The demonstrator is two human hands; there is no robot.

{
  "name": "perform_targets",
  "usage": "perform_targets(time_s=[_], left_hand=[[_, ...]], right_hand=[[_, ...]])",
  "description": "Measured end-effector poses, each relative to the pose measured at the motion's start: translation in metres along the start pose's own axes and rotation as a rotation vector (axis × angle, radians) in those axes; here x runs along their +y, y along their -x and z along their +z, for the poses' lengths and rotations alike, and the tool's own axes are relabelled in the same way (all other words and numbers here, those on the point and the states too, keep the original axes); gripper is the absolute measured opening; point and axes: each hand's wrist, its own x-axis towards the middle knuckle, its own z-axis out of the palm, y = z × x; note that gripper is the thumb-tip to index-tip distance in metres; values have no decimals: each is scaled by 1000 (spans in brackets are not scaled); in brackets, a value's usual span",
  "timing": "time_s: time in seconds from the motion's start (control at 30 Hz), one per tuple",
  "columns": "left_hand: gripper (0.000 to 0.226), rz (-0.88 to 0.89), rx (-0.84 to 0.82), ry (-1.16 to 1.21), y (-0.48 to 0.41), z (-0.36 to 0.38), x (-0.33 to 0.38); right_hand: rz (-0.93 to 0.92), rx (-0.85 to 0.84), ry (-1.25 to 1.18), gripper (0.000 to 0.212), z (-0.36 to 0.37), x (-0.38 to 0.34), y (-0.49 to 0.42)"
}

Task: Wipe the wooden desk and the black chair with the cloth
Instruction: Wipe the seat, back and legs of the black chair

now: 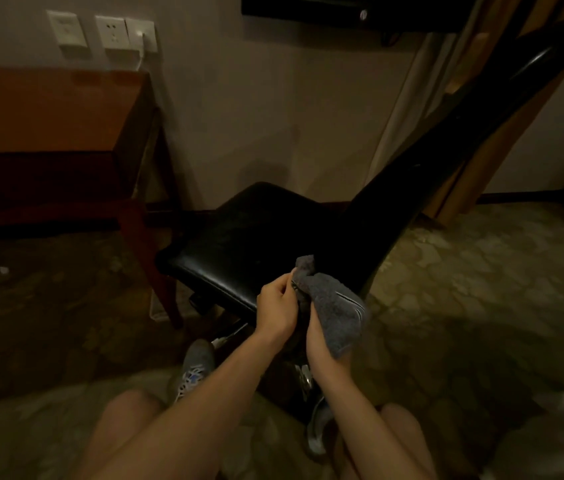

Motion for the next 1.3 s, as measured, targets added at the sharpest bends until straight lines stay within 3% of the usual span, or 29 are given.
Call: perform_targets(time_s=[0.13,0.23,0.3,0.47,0.6,0.73,0.87,0.93,1.0,1.13,1.3], left_hand=[[27,-24,-50,-20,-3,3,-17],[26,-51,-79,-47,-7,5,-33],[28,-52,-91,-64,-8,5,-43],[30,-71,-96,-63,-13,2,-55],[27,-72,-80,-110,-22,7,-69],[24,-89,-24,-216,-37,12,-82],[22,-110,77,-245,-53,10,-89],[17,-125,103,-237,-60,5,-90],[14,-111,118,-259,-68,-1,-90],[17,32,169,-480,-78,-9,-83],[28,185,206,-926,-93,-35,-87]], right_hand=[[71,-11,69,79,10,24,-23],[89,126,129,66,14,36,-49],[96,160,184,72,8,40,-60],[105,106,196,76,-18,51,-88],[82,182,197,59,-30,58,-99],[115,195,133,61,-32,65,-112],[89,191,201,36,-28,61,-127],[83,71,32,46,-20,64,-132],[61,82,-6,59,-10,66,-136],[-105,75,234,66,7,64,-158],[-131,-18,270,84,28,59,-167]])
